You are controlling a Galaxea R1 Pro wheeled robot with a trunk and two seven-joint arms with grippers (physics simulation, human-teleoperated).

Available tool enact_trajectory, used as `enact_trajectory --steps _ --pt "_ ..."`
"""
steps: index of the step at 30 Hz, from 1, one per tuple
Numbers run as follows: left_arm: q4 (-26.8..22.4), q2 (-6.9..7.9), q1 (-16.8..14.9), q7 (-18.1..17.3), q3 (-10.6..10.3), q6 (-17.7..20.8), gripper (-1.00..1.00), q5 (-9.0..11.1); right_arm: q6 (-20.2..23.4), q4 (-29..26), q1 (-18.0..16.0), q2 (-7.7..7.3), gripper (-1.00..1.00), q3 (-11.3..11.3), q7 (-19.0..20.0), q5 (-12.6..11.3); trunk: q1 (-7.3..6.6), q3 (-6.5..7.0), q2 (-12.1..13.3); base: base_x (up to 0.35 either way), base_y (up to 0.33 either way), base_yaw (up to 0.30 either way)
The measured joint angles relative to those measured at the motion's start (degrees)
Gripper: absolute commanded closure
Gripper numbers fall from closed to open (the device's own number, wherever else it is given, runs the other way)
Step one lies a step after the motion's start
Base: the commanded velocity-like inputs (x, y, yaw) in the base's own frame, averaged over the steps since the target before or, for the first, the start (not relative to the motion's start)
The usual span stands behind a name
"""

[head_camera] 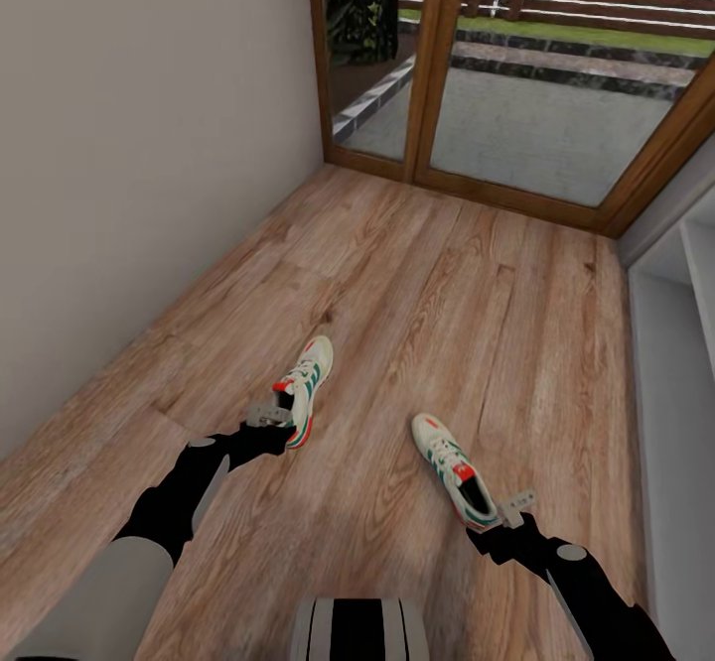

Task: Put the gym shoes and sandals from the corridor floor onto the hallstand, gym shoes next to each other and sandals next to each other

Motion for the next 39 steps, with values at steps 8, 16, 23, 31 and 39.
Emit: enact_trajectory --steps 8,16,23,31,39 --pt "0.00 0.05 0.20 0.00 -0.02 -0.06 1.00 -0.05 0.07 -0.02 -0.02 0.00 -1.00 -0.02 0.00 0.00 0.01 0.00 0.00 0.098 0.000 0.000" --pt "0.00 0.30 0.24 0.00 0.00 -0.06 1.00 -0.02 0.08 -0.09 -0.03 0.00 -1.00 -0.02 0.00 0.00 0.01 0.00 0.00 0.010 0.000 0.000" --pt "0.00 0.31 0.15 0.01 0.00 -0.04 1.00 0.00 0.10 -0.10 -0.02 0.00 -1.00 -0.02 0.00 0.00 0.00 0.00 0.00 0.043 0.000 0.000" --pt "-0.07 0.25 0.22 0.01 0.00 -0.06 1.00 -0.01 0.10 -0.11 0.00 0.00 -1.00 -0.07 0.00 0.00 0.01 0.00 0.00 0.037 0.000 0.000" --pt "-0.09 0.22 0.11 0.00 0.00 -0.09 1.00 0.01 0.07 -0.11 -0.03 0.00 -1.00 -0.11 0.00 0.00 0.01 0.00 0.00 0.004 0.000 0.000"
